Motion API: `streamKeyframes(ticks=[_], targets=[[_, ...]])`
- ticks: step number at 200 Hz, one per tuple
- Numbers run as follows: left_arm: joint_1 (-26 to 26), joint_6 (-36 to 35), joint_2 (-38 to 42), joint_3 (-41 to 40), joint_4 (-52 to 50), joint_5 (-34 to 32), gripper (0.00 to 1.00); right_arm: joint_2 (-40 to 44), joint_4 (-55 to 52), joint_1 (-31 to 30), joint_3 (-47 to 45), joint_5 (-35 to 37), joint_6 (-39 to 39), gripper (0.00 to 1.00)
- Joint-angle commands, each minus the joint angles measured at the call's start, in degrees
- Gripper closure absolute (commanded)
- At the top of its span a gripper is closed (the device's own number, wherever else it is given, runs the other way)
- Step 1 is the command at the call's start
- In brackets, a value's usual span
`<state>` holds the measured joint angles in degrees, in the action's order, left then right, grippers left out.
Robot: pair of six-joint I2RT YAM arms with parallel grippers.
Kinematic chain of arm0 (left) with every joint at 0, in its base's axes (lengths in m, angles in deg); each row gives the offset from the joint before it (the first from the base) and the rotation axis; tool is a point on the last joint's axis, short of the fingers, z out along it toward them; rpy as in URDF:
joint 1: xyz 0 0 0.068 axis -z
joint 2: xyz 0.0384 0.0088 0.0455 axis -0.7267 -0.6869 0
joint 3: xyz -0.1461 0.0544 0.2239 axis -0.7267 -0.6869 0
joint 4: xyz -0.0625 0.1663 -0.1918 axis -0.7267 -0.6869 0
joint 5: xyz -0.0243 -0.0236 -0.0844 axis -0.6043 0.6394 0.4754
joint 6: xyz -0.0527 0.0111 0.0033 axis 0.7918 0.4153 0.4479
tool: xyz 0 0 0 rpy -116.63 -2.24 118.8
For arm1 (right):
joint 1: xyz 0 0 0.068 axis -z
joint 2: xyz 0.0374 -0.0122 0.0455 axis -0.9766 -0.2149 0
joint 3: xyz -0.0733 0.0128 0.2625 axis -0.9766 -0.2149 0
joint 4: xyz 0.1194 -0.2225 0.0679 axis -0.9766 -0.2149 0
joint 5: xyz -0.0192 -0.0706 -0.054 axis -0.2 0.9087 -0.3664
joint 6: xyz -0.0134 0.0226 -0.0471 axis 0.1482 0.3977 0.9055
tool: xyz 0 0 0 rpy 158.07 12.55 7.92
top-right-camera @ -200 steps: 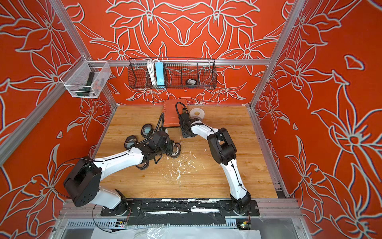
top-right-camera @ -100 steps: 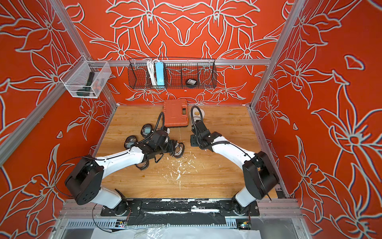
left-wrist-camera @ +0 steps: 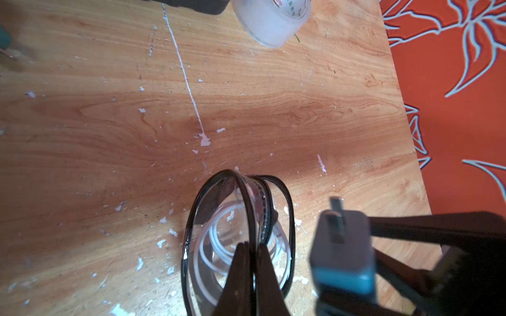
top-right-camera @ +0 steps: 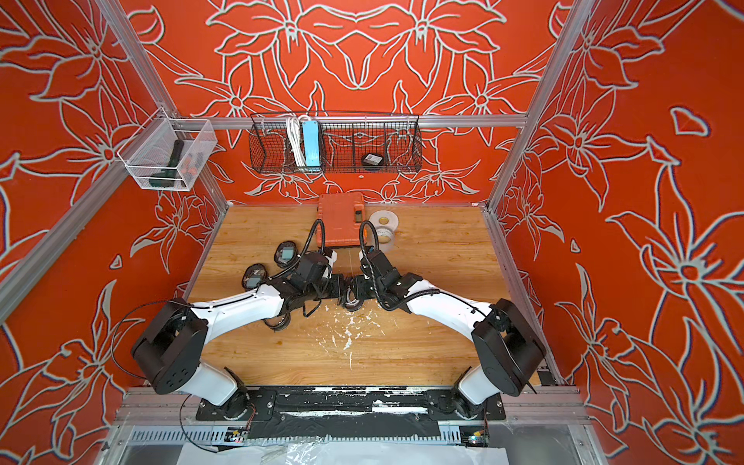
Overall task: Pack away charging kits
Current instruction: Place the plug in the storage bag.
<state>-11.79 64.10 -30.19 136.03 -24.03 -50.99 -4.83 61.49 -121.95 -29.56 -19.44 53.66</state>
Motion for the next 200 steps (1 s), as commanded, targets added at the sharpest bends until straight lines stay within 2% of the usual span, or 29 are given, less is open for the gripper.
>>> streamKeyframes(ticks=[1, 84, 165, 200], targets=[[0.1, -0.8, -0.1, -0.1, 2.5, 2.1, 1.0, -3.5, 1.8, -0.3, 2.2, -0.4, -2.6, 1.0], [-1.1, 0.2, 3.3, -3.4, 7.4, 7.4, 1.0, -8.8, 3.6, -0.6, 2.8, 1.7, -7.0, 1.0], [-1.3, 0.9, 0.8, -4.1, 10.8, 11.2, 1.0, -11.5, -0.5, -2.5, 6.4, 2.5, -7.9, 1.0], [-1.8, 0.7, -0.5, -3.7, 10.7, 10.5, 1.0, -11.9, -3.0, -3.5, 7.6, 2.6, -8.8, 0.92]])
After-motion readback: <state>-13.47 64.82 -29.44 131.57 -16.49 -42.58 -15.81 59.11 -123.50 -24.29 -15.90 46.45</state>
